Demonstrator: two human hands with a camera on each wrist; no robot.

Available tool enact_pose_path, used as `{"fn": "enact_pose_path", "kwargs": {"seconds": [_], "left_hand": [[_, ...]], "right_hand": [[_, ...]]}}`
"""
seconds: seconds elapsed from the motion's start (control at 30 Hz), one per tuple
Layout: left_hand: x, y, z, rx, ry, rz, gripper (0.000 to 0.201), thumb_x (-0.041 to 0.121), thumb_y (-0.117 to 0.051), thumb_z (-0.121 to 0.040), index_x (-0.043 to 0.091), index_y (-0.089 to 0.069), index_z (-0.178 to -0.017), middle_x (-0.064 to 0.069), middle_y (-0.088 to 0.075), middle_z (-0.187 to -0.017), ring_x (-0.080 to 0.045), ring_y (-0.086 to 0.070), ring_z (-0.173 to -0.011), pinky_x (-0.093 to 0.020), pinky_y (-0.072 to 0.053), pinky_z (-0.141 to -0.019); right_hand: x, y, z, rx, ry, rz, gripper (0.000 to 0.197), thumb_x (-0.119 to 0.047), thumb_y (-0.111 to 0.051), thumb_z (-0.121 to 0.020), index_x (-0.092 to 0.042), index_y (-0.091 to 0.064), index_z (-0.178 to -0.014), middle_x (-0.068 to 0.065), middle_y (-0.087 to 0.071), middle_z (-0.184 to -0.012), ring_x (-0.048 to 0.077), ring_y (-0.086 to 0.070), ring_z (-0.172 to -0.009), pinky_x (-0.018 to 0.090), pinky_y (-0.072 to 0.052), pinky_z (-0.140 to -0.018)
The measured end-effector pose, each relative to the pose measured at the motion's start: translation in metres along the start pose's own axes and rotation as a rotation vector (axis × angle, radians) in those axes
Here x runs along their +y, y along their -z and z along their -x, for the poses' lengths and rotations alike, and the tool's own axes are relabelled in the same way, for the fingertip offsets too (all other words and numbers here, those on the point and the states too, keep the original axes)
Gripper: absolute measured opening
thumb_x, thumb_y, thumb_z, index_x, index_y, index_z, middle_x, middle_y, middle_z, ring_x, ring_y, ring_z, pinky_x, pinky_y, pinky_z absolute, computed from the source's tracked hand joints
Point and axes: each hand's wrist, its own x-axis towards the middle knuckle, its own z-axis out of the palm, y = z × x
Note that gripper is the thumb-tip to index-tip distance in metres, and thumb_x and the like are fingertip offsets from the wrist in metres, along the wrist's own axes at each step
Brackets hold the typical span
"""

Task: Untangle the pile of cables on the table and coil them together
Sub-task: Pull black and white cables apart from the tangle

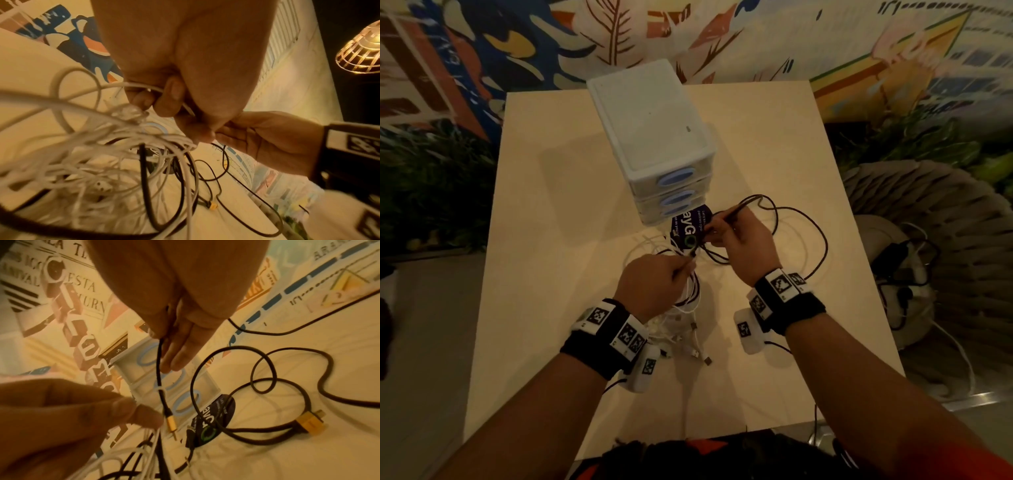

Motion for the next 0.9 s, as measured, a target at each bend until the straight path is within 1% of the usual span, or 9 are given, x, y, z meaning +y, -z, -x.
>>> {"fn": "enact_pose_path", "kwargs": {"seconds": [0.2,0.33,0.47,0.57,0.63,0.7,0.73,0.83,0.9], "left_hand": [[-0.007,-0.005,0.010,-0.039,-0.076,-0.089,0.034,0.048,-0.046,-0.104,0.035,-0.078,-0.109,0.004,-0.075,-0.086,-0.022,-0.068,-0.077,-0.035,-0.050,-0.070],[-0.007,0.001,0.008,-0.016,-0.035,-0.028,0.043,0.057,-0.042,-0.098,0.034,-0.077,-0.105,0.006,-0.070,-0.080,-0.016,-0.064,-0.075,-0.033,-0.051,-0.068],[-0.001,0.015,0.007,0.189,-0.019,-0.111,0.066,0.079,-0.046,-0.082,0.039,-0.065,-0.130,0.008,-0.067,-0.097,-0.021,-0.061,-0.096,-0.039,-0.048,-0.084],[0.007,0.023,0.007,0.294,-0.099,-0.101,0.082,0.078,-0.056,-0.079,0.033,-0.050,-0.147,0.003,-0.063,-0.117,-0.024,-0.055,-0.110,-0.043,-0.042,-0.093],[0.016,0.028,0.006,0.200,-0.190,-0.025,0.070,0.067,-0.059,-0.086,0.034,-0.048,-0.147,0.002,-0.065,-0.113,-0.022,-0.058,-0.105,-0.038,-0.045,-0.084],[0.023,0.033,0.004,0.121,-0.230,0.031,0.036,0.049,-0.053,-0.098,0.032,-0.063,-0.128,0.003,-0.068,-0.094,-0.021,-0.063,-0.087,-0.032,-0.038,-0.066],[0.025,0.036,0.004,0.095,-0.209,0.070,0.027,0.041,-0.049,-0.103,0.030,-0.067,-0.119,0.004,-0.069,-0.090,-0.021,-0.063,-0.082,-0.031,-0.035,-0.063],[0.019,0.050,0.012,0.058,-0.154,0.130,0.027,0.040,-0.044,-0.107,0.032,-0.066,-0.121,0.007,-0.073,-0.101,-0.019,-0.065,-0.088,-0.033,-0.044,-0.067],[0.014,0.066,0.020,0.082,-0.155,0.104,0.031,0.045,-0.043,-0.105,0.036,-0.062,-0.129,0.008,-0.073,-0.094,-0.018,-0.066,-0.082,-0.033,-0.045,-0.062]], "right_hand": [[-0.012,0.012,-0.001,0.141,-0.086,-0.217,0.010,-0.022,-0.046,-0.107,-0.014,-0.046,-0.102,0.011,-0.073,-0.095,0.028,-0.075,-0.066,0.039,-0.062,-0.062],[-0.014,0.022,-0.003,0.176,-0.094,-0.263,0.017,-0.021,-0.048,-0.107,-0.004,-0.047,-0.110,0.012,-0.073,-0.093,0.027,-0.074,-0.065,0.038,-0.063,-0.061],[-0.015,0.033,-0.001,0.158,-0.078,-0.281,0.022,-0.024,-0.051,-0.106,-0.003,-0.047,-0.112,0.014,-0.075,-0.098,0.032,-0.075,-0.073,0.036,-0.062,-0.065],[-0.021,0.031,0.010,0.097,-0.101,-0.313,0.026,-0.025,-0.054,-0.105,-0.001,-0.047,-0.113,0.009,-0.077,-0.097,0.030,-0.076,-0.075,0.035,-0.062,-0.066],[-0.023,0.025,0.020,0.040,-0.117,-0.374,0.019,-0.023,-0.055,-0.104,-0.005,-0.050,-0.108,0.008,-0.078,-0.096,0.028,-0.076,-0.074,0.034,-0.061,-0.066],[-0.023,0.018,0.029,-0.004,-0.112,-0.416,0.013,-0.023,-0.055,-0.104,-0.011,-0.051,-0.104,0.009,-0.077,-0.098,0.028,-0.076,-0.074,0.037,-0.062,-0.068],[-0.022,0.017,0.032,-0.007,-0.113,-0.411,0.013,-0.024,-0.056,-0.103,-0.011,-0.053,-0.103,0.009,-0.077,-0.098,0.029,-0.076,-0.074,0.039,-0.062,-0.070],[-0.014,0.026,0.037,0.052,-0.142,-0.286,0.024,-0.035,-0.061,-0.100,-0.011,-0.062,-0.095,0.008,-0.077,-0.085,0.028,-0.075,-0.069,0.045,-0.060,-0.070],[-0.004,0.045,0.041,0.157,-0.060,-0.120,0.032,-0.044,-0.066,-0.095,-0.013,-0.065,-0.086,0.006,-0.072,-0.071,0.024,-0.070,-0.062,0.048,-0.059,-0.067]]}}
